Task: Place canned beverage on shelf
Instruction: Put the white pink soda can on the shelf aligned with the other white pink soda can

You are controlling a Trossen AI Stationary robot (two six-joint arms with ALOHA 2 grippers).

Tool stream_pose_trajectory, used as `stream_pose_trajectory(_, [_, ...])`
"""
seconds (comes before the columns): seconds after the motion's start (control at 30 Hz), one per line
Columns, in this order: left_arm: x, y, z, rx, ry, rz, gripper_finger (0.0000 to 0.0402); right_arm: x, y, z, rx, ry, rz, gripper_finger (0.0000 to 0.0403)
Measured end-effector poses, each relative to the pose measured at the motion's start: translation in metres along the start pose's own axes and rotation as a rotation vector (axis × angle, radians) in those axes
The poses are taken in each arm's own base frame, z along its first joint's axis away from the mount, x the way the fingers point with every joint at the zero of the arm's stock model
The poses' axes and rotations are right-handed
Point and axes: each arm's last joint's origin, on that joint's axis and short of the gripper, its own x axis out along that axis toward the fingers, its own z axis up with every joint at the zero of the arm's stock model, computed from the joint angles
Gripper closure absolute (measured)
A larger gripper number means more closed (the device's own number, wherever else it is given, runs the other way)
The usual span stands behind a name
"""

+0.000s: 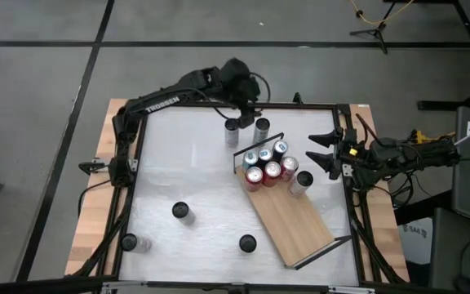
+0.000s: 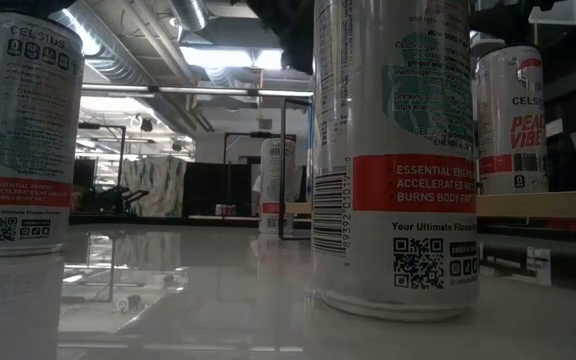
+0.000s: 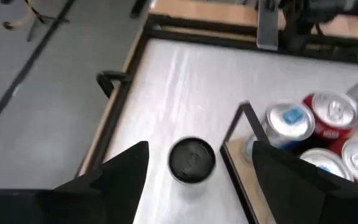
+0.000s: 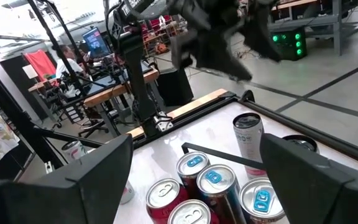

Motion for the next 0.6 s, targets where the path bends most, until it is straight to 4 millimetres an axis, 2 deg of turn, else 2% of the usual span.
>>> stream_pose_trajectory(0.33, [0.045,-0.008,-0.041,0.0,0.11,-0.036,0.0123,0.0,-0.001,-0.002,-0.009,0.015,-0.006,0.0061])
stream_pose_trajectory(0.6, [0.069,-0.01,-0.056,0.013,0.033,-0.03,0.0123,0.0,-0.001,-0.002,-0.009,0.015,-0.006,0.0061])
